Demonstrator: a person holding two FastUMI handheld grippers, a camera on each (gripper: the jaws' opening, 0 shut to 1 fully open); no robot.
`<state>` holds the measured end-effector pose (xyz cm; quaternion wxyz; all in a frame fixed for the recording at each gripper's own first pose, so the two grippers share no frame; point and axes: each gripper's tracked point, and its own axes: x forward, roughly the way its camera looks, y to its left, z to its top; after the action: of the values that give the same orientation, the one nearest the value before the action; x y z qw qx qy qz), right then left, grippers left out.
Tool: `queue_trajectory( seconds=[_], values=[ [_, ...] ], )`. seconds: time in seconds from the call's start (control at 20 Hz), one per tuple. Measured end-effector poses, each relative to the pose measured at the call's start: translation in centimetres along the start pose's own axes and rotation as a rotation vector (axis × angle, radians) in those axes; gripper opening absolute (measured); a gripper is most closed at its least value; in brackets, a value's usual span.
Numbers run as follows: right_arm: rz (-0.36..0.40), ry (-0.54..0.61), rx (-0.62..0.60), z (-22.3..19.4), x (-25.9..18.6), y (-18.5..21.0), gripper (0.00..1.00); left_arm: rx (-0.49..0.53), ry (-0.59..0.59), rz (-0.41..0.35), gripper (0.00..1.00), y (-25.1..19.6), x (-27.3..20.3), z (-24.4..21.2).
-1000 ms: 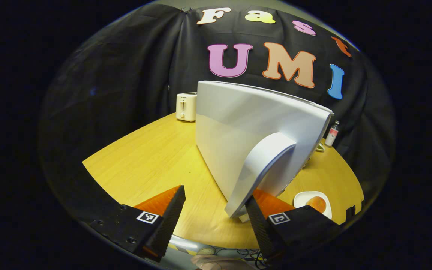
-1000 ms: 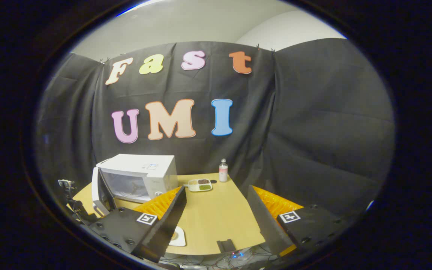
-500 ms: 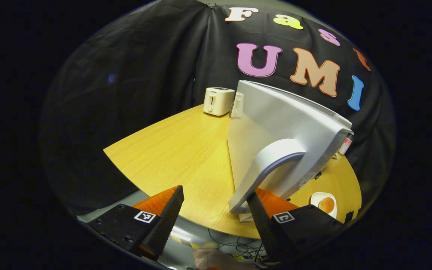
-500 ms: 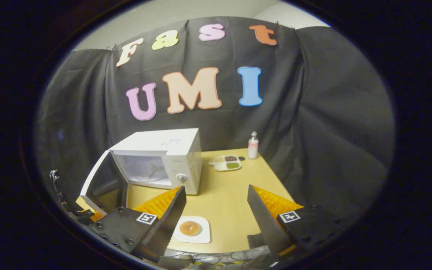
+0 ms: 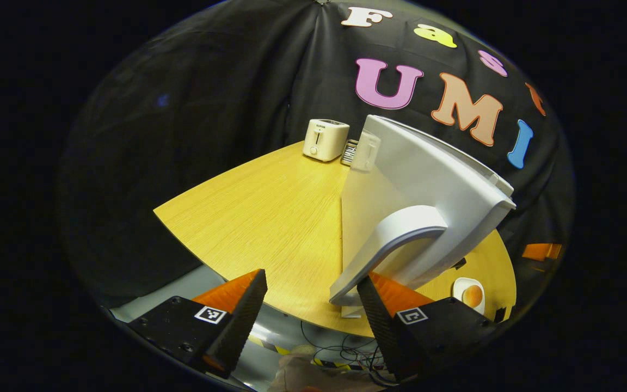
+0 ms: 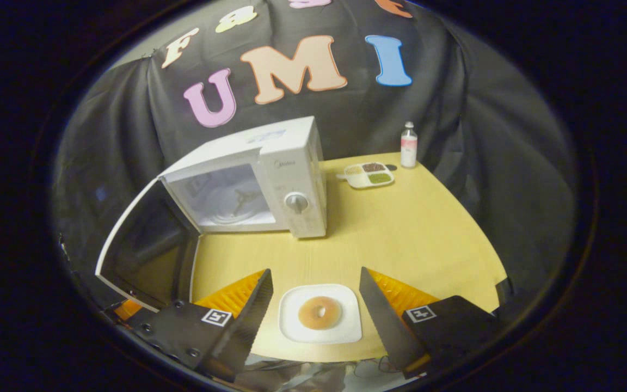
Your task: Open the microwave oven with the left hand, put the food in, and close the microwave oven.
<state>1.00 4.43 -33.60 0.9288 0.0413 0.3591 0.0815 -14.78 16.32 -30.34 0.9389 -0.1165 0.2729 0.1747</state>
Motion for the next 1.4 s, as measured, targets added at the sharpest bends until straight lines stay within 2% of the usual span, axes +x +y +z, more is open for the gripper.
queue_trajectory(
  seconds=[0.2,0.25,0.3,0.45,0.5,0.55,0.6,0.65,0.85,0.9,0.95,1.0,1.1,1.15,1.2,1.4],
  values=[
    [-0.031,0.071,0.006,-2.9,2.5,0.4,1.00,0.000,0.024,-0.024,0.98,1.7,0.1,0.4],
    [-0.039,0.090,0.004,-3.7,3.2,0.4,0.93,0.005,0.031,-0.030,0.98,2.2,0.1,0.6],
    [-0.046,0.108,0.001,-4.3,3.8,0.4,1.00,0.012,0.038,-0.037,0.98,2.6,0.2,0.8],
    [-0.077,0.161,0.007,-6.5,5.0,0.2,1.00,0.016,0.060,-0.053,0.97,4.0,0.2,1.1],
    [-0.090,0.176,0.008,-7.2,5.3,0.0,0.93,0.015,0.065,-0.055,0.98,4.4,0.1,1.2],
    [-0.102,0.191,0.004,-7.8,5.5,-0.2,1.00,0.012,0.071,-0.051,0.98,5.1,0.1,1.3],
    [-0.116,0.205,-0.007,-8.4,5.8,-0.4,0.92,0.010,0.072,-0.045,0.98,5.6,0.1,1.5],
    [-0.126,0.217,-0.017,-8.8,6.1,-0.6,0.92,0.009,0.069,-0.030,0.98,6.4,0.0,1.7],
    [-0.140,0.271,-0.044,-10.6,7.2,-0.2,0.93,-0.001,0.046,0.116,1.00,11.8,-0.7,3.0],
    [-0.147,0.279,-0.052,-10.9,7.4,-0.2,1.00,-0.014,0.032,0.146,0.98,13.0,-1.1,3.6],
    [-0.155,0.288,-0.062,-11.1,7.5,-0.3,1.00,-0.030,0.013,0.176,0.98,14.1,-1.4,4.2],
    [-0.161,0.294,-0.069,-11.3,7.6,-0.4,0.93,-0.049,-0.009,0.205,0.98,15.2,-1.8,5.1],
    [-0.169,0.306,-0.077,-11.7,7.9,-0.5,0.93,-0.094,-0.062,0.268,0.97,17.3,-2.6,6.6],
    [-0.173,0.314,-0.085,-11.9,8.0,-0.5,1.00,-0.119,-0.095,0.300,0.97,18.3,-3.2,7.5],
    [-0.177,0.320,-0.093,-12.1,8.1,-0.6,0.94,-0.143,-0.131,0.336,0.97,19.3,-3.7,8.5],
    [-0.180,0.350,-0.075,-13.0,8.3,-0.6,0.94,-0.213,-0.293,0.433,0.96,21.3,-5.9,12.9]
  ],
)
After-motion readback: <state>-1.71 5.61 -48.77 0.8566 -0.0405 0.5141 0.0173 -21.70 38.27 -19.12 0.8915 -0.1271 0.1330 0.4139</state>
